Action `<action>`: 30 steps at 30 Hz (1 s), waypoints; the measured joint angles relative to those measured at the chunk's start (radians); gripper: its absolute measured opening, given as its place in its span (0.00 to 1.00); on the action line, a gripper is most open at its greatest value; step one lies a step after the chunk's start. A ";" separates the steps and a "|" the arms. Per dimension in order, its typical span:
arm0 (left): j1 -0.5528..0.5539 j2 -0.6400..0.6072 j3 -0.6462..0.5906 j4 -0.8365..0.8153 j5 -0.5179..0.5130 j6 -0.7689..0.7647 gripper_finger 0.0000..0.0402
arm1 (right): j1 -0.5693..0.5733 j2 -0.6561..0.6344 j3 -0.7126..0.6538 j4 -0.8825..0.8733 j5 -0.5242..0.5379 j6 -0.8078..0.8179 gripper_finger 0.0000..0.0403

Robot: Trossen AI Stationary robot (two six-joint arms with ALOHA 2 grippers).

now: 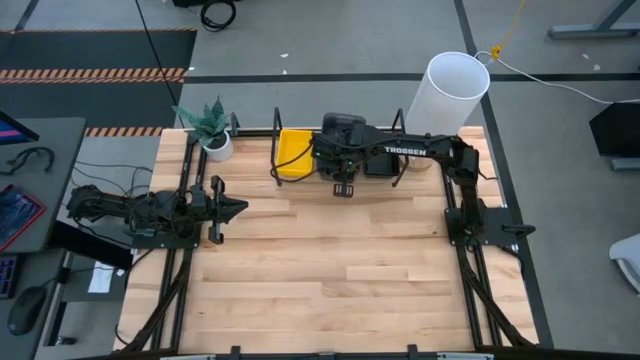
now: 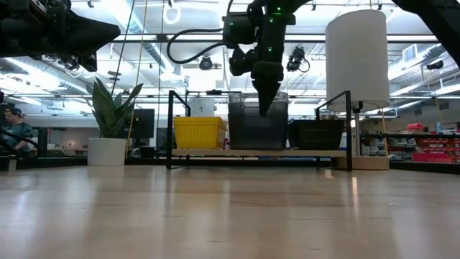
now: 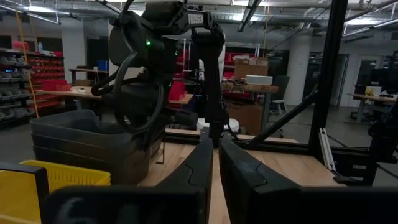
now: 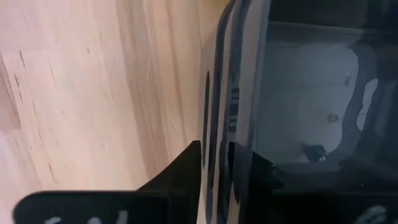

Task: Stack baskets on shelf by color
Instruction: Put the stacked transparent black bins on the shelf, then return to Home Position

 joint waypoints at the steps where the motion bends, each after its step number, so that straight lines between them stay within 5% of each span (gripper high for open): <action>1: 0.000 0.000 0.000 0.000 0.000 0.000 0.09 | 0.000 0.000 0.000 0.000 0.000 0.000 0.22; 21: 0.000 0.000 0.000 0.000 0.000 0.000 0.09 | 0.005 -0.006 0.334 -0.381 -0.011 0.177 0.25; 30: 0.000 0.000 0.000 0.000 0.000 0.000 0.06 | 0.063 -0.143 0.338 -0.375 -0.063 0.245 0.24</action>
